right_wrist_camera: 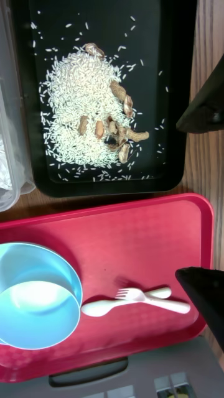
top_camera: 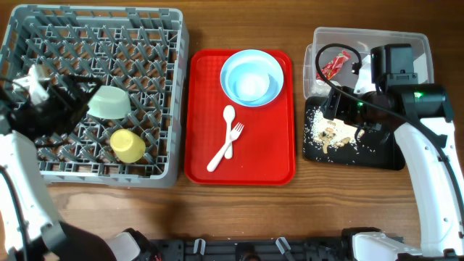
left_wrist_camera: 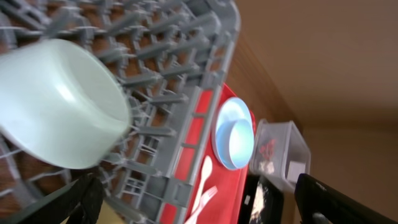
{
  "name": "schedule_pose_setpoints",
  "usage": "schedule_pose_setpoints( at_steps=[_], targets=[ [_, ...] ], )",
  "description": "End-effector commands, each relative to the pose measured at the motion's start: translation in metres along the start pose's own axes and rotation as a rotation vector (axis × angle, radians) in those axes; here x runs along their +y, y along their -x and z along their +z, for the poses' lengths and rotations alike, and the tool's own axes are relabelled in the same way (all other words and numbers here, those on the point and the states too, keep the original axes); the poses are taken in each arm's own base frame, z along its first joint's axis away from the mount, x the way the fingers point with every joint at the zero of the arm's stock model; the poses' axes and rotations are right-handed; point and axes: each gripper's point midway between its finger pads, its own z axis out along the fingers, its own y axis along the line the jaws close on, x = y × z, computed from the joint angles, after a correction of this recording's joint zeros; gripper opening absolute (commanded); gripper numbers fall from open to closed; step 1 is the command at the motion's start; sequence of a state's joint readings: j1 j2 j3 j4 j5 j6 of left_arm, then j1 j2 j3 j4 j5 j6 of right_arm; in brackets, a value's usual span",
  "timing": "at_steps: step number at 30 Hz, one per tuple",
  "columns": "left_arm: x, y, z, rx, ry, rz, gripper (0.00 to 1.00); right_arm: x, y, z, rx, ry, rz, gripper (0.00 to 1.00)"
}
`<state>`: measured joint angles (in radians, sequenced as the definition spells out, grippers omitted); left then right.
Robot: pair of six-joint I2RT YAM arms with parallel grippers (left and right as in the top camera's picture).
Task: Sort waste into correct bins and load items into the dishwasher rack
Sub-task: 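Reach the left gripper to the light-blue bowl on the plate and grasp it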
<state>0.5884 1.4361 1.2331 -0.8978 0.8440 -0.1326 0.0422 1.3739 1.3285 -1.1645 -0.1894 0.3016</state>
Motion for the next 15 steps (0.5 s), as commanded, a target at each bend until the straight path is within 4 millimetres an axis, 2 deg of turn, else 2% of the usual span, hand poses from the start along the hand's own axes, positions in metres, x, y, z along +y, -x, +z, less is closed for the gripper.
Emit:
schedule_pose_setpoints(
  at_steps=[1, 5, 10, 15],
  targets=[
    [-0.027, -0.020, 0.016, 0.032, 0.075, 0.115, 1.00, -0.003, 0.002, -0.008, -0.027, -0.016, -0.013, 0.73],
    [-0.064, -0.048, 0.047, 0.101, 0.141, 0.276, 1.00, -0.014, 0.006, -0.010, -0.038, -0.030, 0.020, 0.80],
    [-0.125, -0.075, 0.077, 0.088, 0.163, 0.514, 1.00, -0.035, 0.008, -0.014, -0.036, -0.057, 0.053, 0.99],
    [-0.185, -0.097, 0.108, 0.053, 0.100, 0.687, 1.00, -0.055, 0.006, -0.018, -0.025, -0.089, 0.098, 1.00]
  ],
)
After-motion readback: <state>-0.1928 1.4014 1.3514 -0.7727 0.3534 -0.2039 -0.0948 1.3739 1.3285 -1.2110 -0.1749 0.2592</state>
